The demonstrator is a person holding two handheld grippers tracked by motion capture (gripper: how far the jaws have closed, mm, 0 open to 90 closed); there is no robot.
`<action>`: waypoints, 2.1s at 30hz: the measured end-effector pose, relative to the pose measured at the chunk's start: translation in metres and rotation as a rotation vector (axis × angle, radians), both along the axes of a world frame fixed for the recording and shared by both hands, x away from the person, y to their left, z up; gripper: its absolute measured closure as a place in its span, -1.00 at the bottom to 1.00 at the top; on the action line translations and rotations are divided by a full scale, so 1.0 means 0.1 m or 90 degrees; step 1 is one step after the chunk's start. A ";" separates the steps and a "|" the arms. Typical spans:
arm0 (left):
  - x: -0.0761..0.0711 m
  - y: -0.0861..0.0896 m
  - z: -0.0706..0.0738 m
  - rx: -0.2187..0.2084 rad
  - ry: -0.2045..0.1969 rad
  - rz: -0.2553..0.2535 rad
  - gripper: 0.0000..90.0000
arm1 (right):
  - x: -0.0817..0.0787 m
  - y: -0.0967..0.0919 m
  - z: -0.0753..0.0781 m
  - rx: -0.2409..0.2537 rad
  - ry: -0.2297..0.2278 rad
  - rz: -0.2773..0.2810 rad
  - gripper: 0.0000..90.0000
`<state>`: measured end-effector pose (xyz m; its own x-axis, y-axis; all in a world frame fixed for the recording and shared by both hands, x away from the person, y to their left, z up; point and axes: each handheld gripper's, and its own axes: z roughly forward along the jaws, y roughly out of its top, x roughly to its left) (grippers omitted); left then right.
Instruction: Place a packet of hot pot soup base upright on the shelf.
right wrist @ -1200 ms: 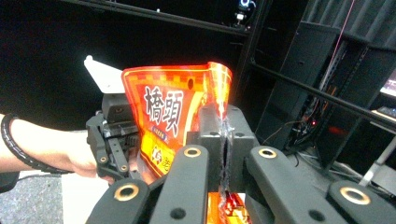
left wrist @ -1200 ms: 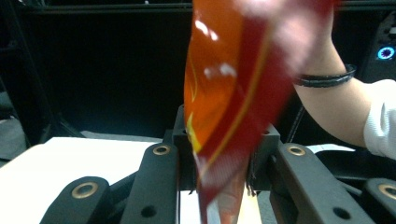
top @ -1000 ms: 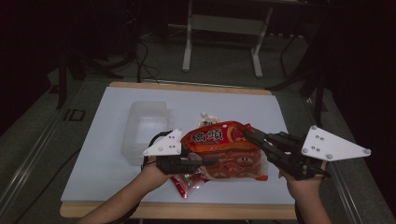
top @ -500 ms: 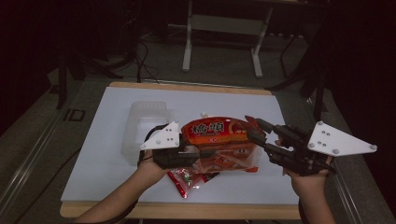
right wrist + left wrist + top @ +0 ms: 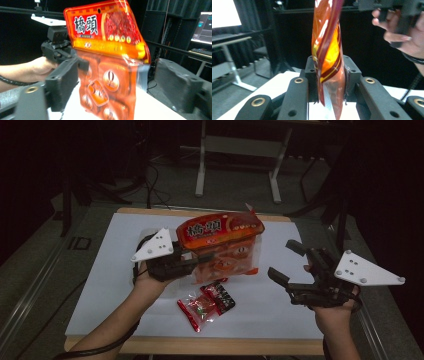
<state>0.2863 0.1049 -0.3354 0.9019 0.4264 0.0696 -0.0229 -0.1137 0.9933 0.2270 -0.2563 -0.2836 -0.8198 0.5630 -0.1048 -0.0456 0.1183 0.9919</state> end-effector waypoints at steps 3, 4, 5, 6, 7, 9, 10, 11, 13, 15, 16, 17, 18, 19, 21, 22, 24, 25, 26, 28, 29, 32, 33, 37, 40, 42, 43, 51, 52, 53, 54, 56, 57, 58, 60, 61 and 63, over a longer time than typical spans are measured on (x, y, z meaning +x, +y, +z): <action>0.05 0.10 0.04 -0.003 -0.006 0.025 0.60 | 0.01 -0.02 -0.03 0.028 0.010 0.008 -0.71; 0.08 0.17 0.06 -0.009 -0.008 0.046 0.60 | 0.02 -0.02 -0.05 0.022 0.013 0.004 -0.73; 0.08 0.17 0.06 -0.009 -0.008 0.046 0.60 | 0.02 -0.02 -0.05 0.022 0.013 0.004 -0.73; 0.10 0.20 0.07 -0.010 -0.010 0.056 0.60 | 0.04 -0.03 -0.08 0.029 0.022 0.008 -0.74; 0.12 0.24 0.08 -0.013 -0.010 0.066 0.60 | 0.04 -0.03 -0.08 0.029 0.022 0.008 -0.74; 0.17 0.33 0.08 -0.020 -0.010 0.085 0.60 | 0.05 -0.02 -0.11 0.013 0.022 -0.007 -0.72; 0.20 0.37 0.08 -0.024 -0.009 0.095 0.60 | 0.05 0.00 -0.15 -0.004 0.008 -0.017 -0.71; 0.22 0.41 0.08 -0.027 -0.006 0.103 0.60 | 0.05 0.00 -0.15 -0.004 0.008 -0.017 -0.71; 0.27 0.49 0.08 -0.025 -0.008 0.120 0.60 | 0.06 0.01 -0.17 -0.014 0.001 -0.027 -0.71; 0.32 0.56 0.07 -0.026 -0.005 0.140 0.60 | 0.06 0.02 -0.20 -0.013 -0.005 -0.031 -0.70; 0.33 0.59 0.07 -0.027 -0.005 0.150 0.60 | 0.06 0.03 -0.22 -0.021 -0.010 -0.039 -0.69; 0.35 0.63 0.07 -0.026 -0.007 0.159 0.60 | 0.06 0.03 -0.22 -0.021 -0.010 -0.039 -0.69; 0.36 0.65 0.06 -0.027 -0.007 0.168 0.60 | 0.07 0.03 -0.24 -0.026 -0.013 -0.040 -0.69; 0.38 0.70 0.05 -0.031 -0.004 0.177 0.60 | 0.07 0.04 -0.25 -0.030 -0.010 -0.041 -0.69; 0.41 0.75 0.03 -0.037 -0.004 0.190 0.60 | 0.09 0.04 -0.27 -0.035 -0.006 -0.041 -0.69; 0.43 0.79 0.02 -0.038 -0.003 0.196 0.60 | 0.10 0.05 -0.29 -0.040 -0.002 -0.040 -0.68; 0.47 0.86 -0.03 -0.038 0.001 0.225 0.60 | 0.10 0.07 -0.32 -0.048 0.002 -0.040 -0.68; 0.48 0.88 -0.05 -0.039 0.000 0.238 0.60 | 0.11 0.07 -0.33 -0.050 0.001 -0.042 -0.68; 0.48 0.88 -0.05 -0.039 0.000 0.238 0.60 | 0.11 0.07 -0.33 -0.050 0.001 -0.042 -0.68; 0.51 0.93 -0.11 -0.041 -0.001 0.262 0.60 | 0.11 0.07 -0.35 -0.049 0.005 -0.041 -0.68; 0.53 0.96 -0.15 -0.047 -0.001 0.280 0.60 | 0.12 0.07 -0.36 -0.050 0.007 -0.042 -0.68; 0.57 1.04 -0.23 -0.064 0.007 0.300 0.60 | 0.12 0.07 -0.38 -0.049 0.010 -0.040 -0.68; 0.60 1.10 -0.31 -0.060 0.011 0.317 0.60 | 0.13 0.07 -0.39 -0.053 0.015 -0.039 -0.68; 0.62 1.15 -0.40 -0.057 0.020 0.339 0.60 | 0.15 0.07 -0.42 -0.055 0.019 -0.037 -0.68; 0.66 1.22 -0.50 -0.066 0.033 0.348 0.60 | 0.16 0.07 -0.43 -0.053 0.024 -0.036 -0.68; 0.67 1.25 -0.55 -0.062 0.036 0.356 0.60 | 0.17 0.07 -0.44 -0.054 0.026 -0.038 -0.67; 0.68 1.26 -0.58 -0.060 0.039 0.363 0.60 | 0.17 0.07 -0.44 -0.054 0.028 -0.038 -0.67; 0.69 1.39 -0.81 -0.068 0.063 0.392 0.60 | 0.19 0.08 -0.48 -0.051 0.039 -0.031 -0.68; 0.69 1.40 -0.85 -0.069 0.068 0.396 0.60 | 0.19 0.08 -0.48 -0.051 0.039 -0.031 -0.68; 0.70 1.41 -0.90 -0.068 0.074 0.399 0.60 | 0.20 0.09 -0.49 -0.054 0.040 -0.029 -0.68; 0.70 1.41 -0.90 -0.068 0.074 0.399 0.60 | 0.20 0.09 -0.49 -0.054 0.040 -0.029 -0.68; 0.70 1.41 -0.95 -0.073 0.077 0.394 0.60 | 0.20 0.10 -0.49 -0.057 0.040 -0.026 -0.67; 0.70 1.41 -0.99 -0.075 0.072 0.390 0.60 | 0.20 0.11 -0.50 -0.060 0.041 -0.026 -0.67; 0.70 1.41 -0.99 -0.075 0.072 0.390 0.60 | 0.20 0.11 -0.50 -0.060 0.041 -0.026 -0.67; 0.71 1.39 -1.03 -0.071 0.066 0.391 0.60 | 0.20 0.11 -0.51 -0.059 0.043 -0.024 -0.68; 0.72 1.39 -1.04 -0.069 0.067 0.389 0.60 | 0.20 0.12 -0.52 -0.062 0.043 -0.024 -0.67; 0.73 1.39 -1.09 -0.068 0.069 0.388 0.60 | 0.20 0.12 -0.52 -0.063 0.043 -0.024 -0.67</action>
<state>0.3596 0.2435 -0.4443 0.4937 0.8660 -0.0798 0.1155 0.0257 0.9930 0.2473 -0.2447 -0.3359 -0.8055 0.5829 -0.1066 0.0273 0.2162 0.9760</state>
